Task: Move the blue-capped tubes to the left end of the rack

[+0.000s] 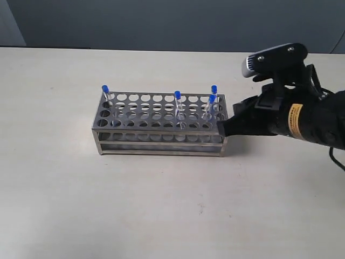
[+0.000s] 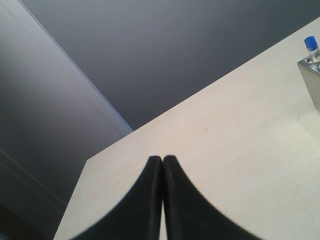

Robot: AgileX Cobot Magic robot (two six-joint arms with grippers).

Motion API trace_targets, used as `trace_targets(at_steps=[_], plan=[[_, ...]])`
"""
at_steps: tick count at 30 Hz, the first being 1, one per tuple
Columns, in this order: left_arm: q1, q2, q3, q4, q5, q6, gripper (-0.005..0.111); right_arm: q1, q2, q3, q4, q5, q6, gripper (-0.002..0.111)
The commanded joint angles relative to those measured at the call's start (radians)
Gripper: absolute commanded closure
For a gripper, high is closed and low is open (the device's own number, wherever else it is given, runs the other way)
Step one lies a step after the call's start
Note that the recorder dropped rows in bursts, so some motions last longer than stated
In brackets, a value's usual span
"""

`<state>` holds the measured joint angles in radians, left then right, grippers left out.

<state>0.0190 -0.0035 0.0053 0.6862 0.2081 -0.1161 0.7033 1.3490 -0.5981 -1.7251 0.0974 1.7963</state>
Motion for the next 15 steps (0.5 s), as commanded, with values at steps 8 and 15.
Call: trace_targets(at_steps=[8, 15], plan=[[-0.002, 0.003, -0.005, -0.001, -0.003, -0.005, 0.106, -0.005, 0.158, -0.076, -0.019, 0.118, -0.042, 0.096], [-0.002, 0.003, -0.005, -0.001, -0.003, -0.005, 0.106, -0.005, 0.226, -0.092, -0.019, 0.055, -0.044, 0.079]])
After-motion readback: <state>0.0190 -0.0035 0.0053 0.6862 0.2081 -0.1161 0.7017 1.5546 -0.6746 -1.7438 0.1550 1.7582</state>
